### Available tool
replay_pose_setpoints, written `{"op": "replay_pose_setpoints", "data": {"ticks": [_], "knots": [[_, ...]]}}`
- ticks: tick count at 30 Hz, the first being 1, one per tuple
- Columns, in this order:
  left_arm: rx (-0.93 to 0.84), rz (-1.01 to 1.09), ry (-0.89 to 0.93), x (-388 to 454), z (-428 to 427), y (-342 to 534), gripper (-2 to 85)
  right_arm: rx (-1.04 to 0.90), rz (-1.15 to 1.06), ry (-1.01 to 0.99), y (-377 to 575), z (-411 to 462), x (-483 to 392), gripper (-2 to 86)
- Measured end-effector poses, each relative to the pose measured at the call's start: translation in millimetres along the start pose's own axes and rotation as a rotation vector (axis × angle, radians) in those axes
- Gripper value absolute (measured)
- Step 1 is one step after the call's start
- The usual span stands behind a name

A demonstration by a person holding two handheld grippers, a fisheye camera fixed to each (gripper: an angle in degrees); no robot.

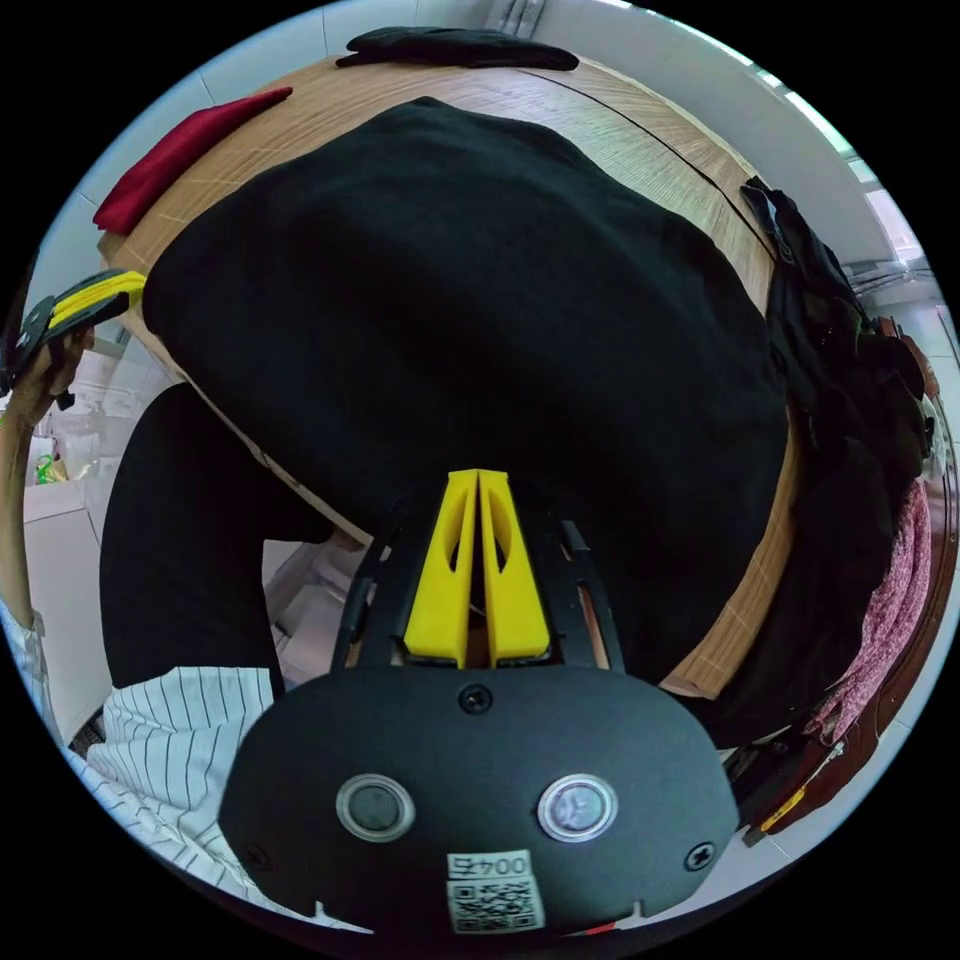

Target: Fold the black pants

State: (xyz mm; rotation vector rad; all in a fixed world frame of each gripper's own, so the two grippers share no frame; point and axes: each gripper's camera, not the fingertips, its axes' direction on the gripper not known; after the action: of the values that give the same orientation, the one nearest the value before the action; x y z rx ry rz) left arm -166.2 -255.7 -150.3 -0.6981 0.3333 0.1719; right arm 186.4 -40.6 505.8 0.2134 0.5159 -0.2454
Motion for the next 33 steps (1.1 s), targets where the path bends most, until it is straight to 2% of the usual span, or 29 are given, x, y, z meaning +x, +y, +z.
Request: {"op": "replay_pose_setpoints", "data": {"ticks": [1, 2, 4, 6, 9, 17, 24, 28, 33], "knots": [[0.028, -0.018, 0.067, -7, -6, 3, 1.9, -0.006, -0.002, -0.013, -2, 0, 2, -0.7], [0.091, -0.021, 0.209, -11, -15, 6, 2.8, -0.012, 0.0, -0.028, -4, -1, 5, -0.7], [0.175, -0.007, 0.335, -6, -25, 4, 7.9, -0.018, 0.007, -0.055, -7, -1, 10, -0.7], [0.15, 0.037, 0.259, 10, -22, -6, 12.5, -0.023, 0.016, -0.08, -8, -1, 15, -0.7], [0.052, 0.089, 0.189, 24, -6, -20, 14.5, -0.024, 0.026, -0.106, -10, -2, 20, -0.7], [0.139, 0.147, 0.293, 28, -33, -45, 10.9, -0.026, 0.016, -0.077, -15, -6, 16, -0.7], [0.074, 0.112, 0.399, 14, -22, -71, 7.9, -0.032, 0.013, -0.065, -18, -10, 15, -0.7], [0.054, 0.071, 0.595, -35, -33, -73, 4.5, -0.035, 0.008, -0.06, -19, -12, 15, -0.7], [0.035, 0.0, 0.596, -79, -48, -52, 2.4, -0.048, 0.015, -0.085, -22, -15, 21, -0.7]]}}
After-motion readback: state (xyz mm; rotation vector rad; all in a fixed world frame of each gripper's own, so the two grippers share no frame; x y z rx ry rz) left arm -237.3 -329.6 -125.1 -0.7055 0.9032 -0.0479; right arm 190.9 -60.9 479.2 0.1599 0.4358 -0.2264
